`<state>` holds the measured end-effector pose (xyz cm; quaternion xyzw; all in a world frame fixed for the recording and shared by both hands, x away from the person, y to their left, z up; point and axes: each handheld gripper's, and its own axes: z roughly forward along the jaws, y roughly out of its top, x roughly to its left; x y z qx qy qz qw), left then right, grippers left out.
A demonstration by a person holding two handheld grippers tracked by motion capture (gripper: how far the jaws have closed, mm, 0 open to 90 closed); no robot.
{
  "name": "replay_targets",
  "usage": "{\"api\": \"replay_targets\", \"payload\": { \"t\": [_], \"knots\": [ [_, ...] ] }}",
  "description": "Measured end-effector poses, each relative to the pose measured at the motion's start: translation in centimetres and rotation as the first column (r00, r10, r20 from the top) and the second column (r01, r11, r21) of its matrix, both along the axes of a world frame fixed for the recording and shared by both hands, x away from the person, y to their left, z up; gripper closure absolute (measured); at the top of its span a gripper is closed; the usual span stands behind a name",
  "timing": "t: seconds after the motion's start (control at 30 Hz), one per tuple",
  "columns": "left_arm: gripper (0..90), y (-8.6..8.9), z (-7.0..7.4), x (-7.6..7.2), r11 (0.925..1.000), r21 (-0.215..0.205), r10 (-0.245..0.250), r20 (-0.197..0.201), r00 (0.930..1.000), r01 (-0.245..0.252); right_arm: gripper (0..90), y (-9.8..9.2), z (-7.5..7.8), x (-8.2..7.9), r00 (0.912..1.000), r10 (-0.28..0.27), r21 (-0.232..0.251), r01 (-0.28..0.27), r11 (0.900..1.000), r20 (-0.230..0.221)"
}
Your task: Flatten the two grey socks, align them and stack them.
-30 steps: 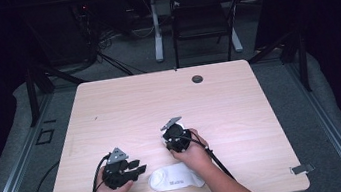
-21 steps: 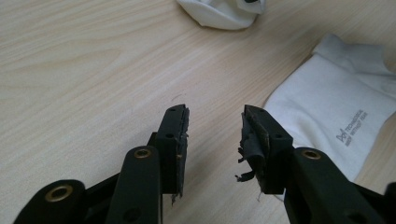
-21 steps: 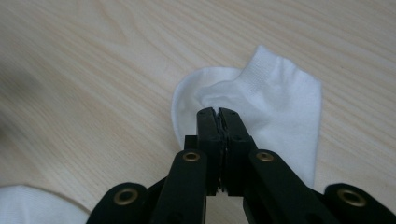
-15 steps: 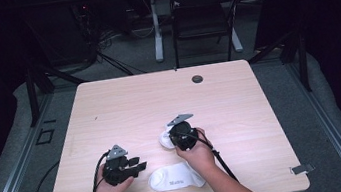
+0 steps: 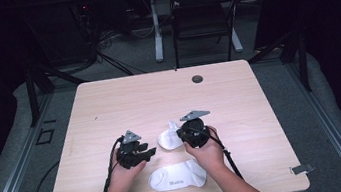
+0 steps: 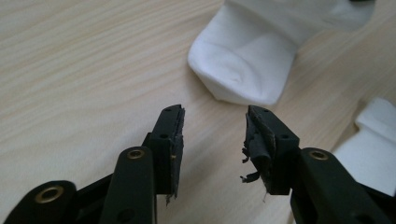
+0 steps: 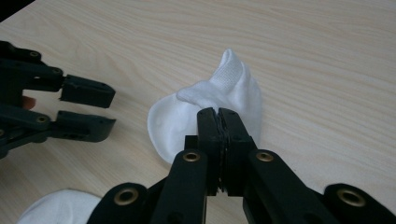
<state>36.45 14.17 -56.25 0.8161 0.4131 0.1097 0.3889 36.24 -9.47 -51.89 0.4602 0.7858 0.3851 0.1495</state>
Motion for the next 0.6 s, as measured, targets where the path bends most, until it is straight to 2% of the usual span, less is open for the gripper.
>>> {"api": "replay_targets", "payload": {
  "t": [0.13,0.2,0.27,0.33,0.43,0.5,0.53,0.6],
  "knots": [
    [52.8,-1.1,0.3,0.7,1.0000,0.005,0.008,0.023,0.9997,-0.008,88.9,-0.2,0.1,-0.2,1.0000,0.000,0.006,0.000,1.000,0.005],
    [51.7,-1.5,0.4,1.0,0.9998,0.022,0.000,0.024,0.9997,-0.001,88.9,-0.3,0.2,-0.4,1.0000,-0.002,0.011,0.002,1.000,0.006],
    [51.4,-2.0,0.3,1.2,0.9998,0.012,0.014,0.034,0.9993,-0.014,88.8,-0.5,0.1,-0.5,1.0000,-0.004,0.010,0.004,1.000,0.007],
    [51.4,-2.2,0.0,1.3,0.9996,0.021,0.019,0.033,0.9993,-0.020,88.8,-0.8,0.1,-0.6,1.0000,-0.009,0.017,0.009,1.000,0.001],
    [51.8,-2.5,-0.6,1.5,0.9982,0.055,0.023,0.015,0.9996,-0.024,88.9,-1.2,0.0,-0.7,0.9999,-0.014,0.017,0.014,1.000,0.003],
    [52.4,-2.7,-0.8,1.5,0.9968,0.079,0.009,0.011,0.9999,-0.010,88.8,-1.6,-0.1,-0.7,0.9997,-0.025,0.025,0.025,0.999,0.003],
    [53.3,-2.8,-1.0,1.5,0.9947,0.103,0.008,0.018,0.9998,-0.010,88.8,-1.8,-0.1,-0.8,0.9997,-0.026,0.026,0.026,0.999,-0.001],
    [57.3,-2.8,-1.1,1.5,0.9931,0.117,0.001,0.020,0.9998,-0.003,88.8,-2.2,-0.2,-0.8,0.9993,-0.037,0.034,0.037,0.999,-0.001]
  ]
}}
